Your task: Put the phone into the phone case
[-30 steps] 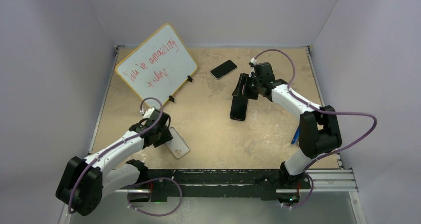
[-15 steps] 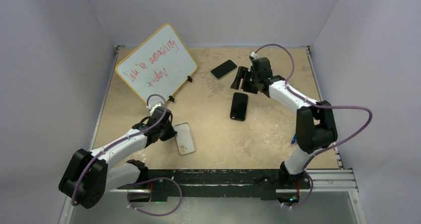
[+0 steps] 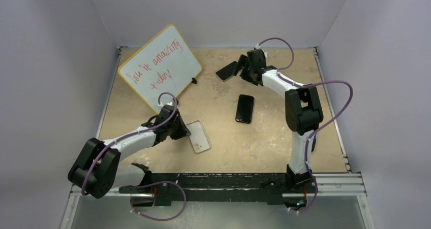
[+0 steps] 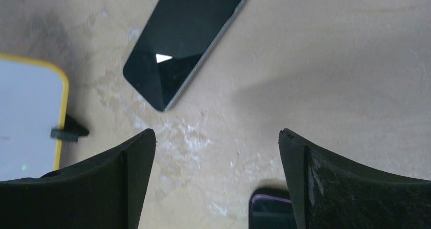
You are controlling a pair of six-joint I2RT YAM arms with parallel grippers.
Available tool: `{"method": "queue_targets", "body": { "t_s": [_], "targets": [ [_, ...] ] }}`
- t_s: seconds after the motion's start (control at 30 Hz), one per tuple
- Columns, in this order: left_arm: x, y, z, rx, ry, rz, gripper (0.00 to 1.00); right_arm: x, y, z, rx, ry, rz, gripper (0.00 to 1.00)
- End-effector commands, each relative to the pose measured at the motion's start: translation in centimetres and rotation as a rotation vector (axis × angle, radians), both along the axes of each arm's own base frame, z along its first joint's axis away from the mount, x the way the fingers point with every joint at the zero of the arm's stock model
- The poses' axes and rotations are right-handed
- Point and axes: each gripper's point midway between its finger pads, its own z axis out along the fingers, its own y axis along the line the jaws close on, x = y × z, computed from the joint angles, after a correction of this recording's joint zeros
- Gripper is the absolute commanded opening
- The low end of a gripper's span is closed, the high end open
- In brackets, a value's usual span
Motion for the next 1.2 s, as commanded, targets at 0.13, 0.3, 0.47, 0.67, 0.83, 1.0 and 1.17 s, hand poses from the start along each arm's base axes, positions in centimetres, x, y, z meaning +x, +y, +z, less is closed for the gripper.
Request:
{"method": "queue_targets", "body": {
  "t_s": [0.13,0.3,0.47,0.67,0.83,1.0,1.17],
  "targets": [
    [2.6,-2.0,5.7,-0.017,-0.150,-0.142,0.54,5.9,2.7,3.3,0.066,-0.204,-0.061,0.90],
    [2.8,-1.2,9.7,0.065,-0.250,-0.245,0.64,8.1,5.8,4.1,0.143,-0.278,0.058,0.87],
    [2.3,-0.2,13.4,0.182,-0.321,-0.401,0.76,9.8,8.3,4.0,0.177,-0.291,0.122,0.87],
    [1.4,0.0,16.0,0.213,-0.452,-0.524,0.91,11.3,11.8,3.1,0.154,-0.339,0.235,0.87],
    [0.7,0.0,16.4,0.195,-0.531,-0.548,0.93,12.5,14.0,2.3,0.080,-0.350,0.281,0.88],
    [1.2,1.1,16.5,0.254,-0.524,-0.518,0.94,12.0,14.8,0.7,0.062,-0.335,0.279,0.88],
    [1.2,1.4,16.6,0.257,-0.532,-0.496,0.94,10.6,14.7,-1.3,0.034,-0.267,0.279,0.87]
  ]
}}
